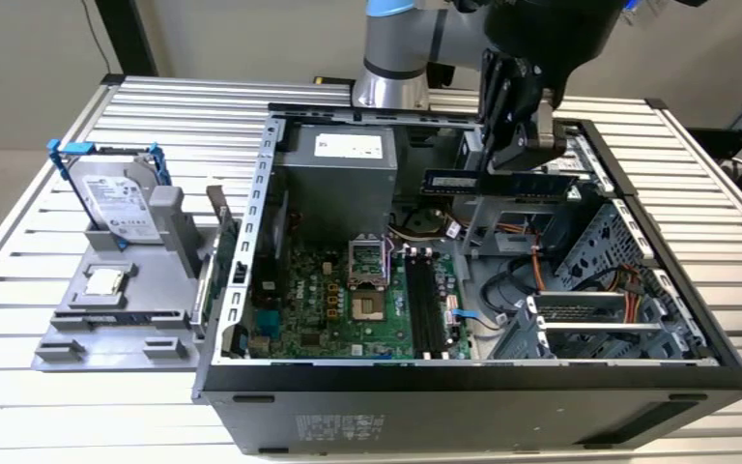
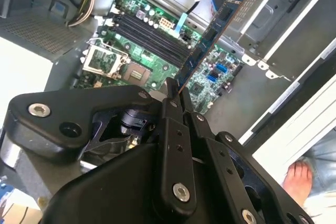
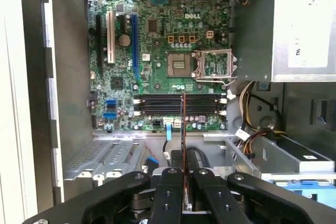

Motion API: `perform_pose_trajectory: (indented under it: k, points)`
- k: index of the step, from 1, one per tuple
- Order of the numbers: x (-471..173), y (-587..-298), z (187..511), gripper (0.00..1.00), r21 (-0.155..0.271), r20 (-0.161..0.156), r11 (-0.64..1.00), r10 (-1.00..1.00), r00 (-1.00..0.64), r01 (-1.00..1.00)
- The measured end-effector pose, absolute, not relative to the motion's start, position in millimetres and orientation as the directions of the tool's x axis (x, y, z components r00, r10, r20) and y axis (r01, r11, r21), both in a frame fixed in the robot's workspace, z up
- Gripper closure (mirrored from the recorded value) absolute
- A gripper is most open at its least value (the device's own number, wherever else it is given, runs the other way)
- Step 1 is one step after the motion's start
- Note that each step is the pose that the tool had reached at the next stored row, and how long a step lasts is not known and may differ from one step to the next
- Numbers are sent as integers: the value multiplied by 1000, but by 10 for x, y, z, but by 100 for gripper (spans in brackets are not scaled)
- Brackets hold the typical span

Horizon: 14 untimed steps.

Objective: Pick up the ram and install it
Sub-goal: 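Insert the ram into the slot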

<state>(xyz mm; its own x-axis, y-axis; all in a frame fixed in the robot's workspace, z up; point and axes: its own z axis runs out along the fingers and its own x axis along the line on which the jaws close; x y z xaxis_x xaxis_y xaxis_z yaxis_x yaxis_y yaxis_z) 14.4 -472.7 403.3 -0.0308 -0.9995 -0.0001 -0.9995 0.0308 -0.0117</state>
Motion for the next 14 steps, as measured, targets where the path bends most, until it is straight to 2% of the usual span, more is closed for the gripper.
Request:
perform_pose_trajectory:
  k: [14]
  points:
    - [122,-4460,4015,100,-12,0,33,-999,-33,-999]
